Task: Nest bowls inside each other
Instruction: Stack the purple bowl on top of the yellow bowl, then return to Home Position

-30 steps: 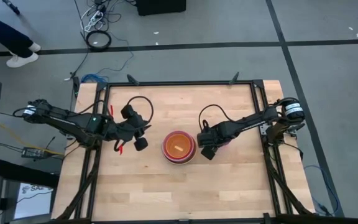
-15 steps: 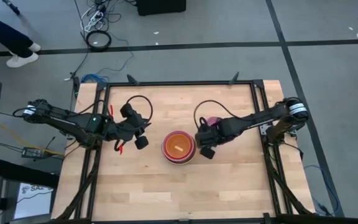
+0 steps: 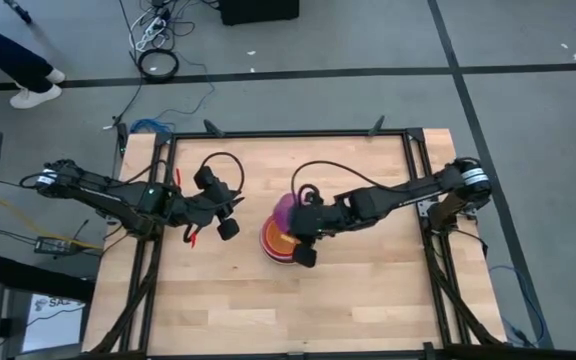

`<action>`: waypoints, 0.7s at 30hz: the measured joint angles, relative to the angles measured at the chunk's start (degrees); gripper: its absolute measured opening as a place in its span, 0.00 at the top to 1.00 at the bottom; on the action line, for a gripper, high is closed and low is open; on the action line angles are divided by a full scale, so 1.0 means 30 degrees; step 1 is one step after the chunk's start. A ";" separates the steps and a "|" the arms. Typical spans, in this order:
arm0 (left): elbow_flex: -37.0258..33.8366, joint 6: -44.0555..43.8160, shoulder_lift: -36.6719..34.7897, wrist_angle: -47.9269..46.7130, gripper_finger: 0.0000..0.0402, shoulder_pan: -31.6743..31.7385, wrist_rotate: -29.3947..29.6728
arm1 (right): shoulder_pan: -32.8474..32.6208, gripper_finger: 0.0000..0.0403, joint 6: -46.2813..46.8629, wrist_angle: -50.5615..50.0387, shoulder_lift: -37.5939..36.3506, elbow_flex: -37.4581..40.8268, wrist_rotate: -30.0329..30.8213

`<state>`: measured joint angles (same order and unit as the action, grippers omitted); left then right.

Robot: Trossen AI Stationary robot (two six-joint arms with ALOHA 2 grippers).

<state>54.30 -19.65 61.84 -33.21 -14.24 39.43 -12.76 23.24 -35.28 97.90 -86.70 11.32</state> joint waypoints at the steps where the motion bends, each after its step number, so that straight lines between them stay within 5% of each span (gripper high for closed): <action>1: 0.0000 0.0011 0.0000 0.0021 0.81 0.0000 0.0000 | 0.0067 1.00 -0.0013 -0.0142 0.0143 0.0000 -0.0178; 9: 0.0000 0.0340 -0.0007 0.0282 0.81 0.0000 0.0001 | 0.0409 0.97 -0.0113 0.0727 0.1584 0.0084 -0.2607; 21: 0.0000 0.0338 -0.0007 0.0371 0.81 0.0000 -0.0025 | 0.0409 0.72 0.1205 -0.0882 0.1961 -0.0052 -0.4207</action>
<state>54.30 -18.63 61.82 -32.10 -14.24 39.35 -11.53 26.85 -37.92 103.78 -86.85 -1.30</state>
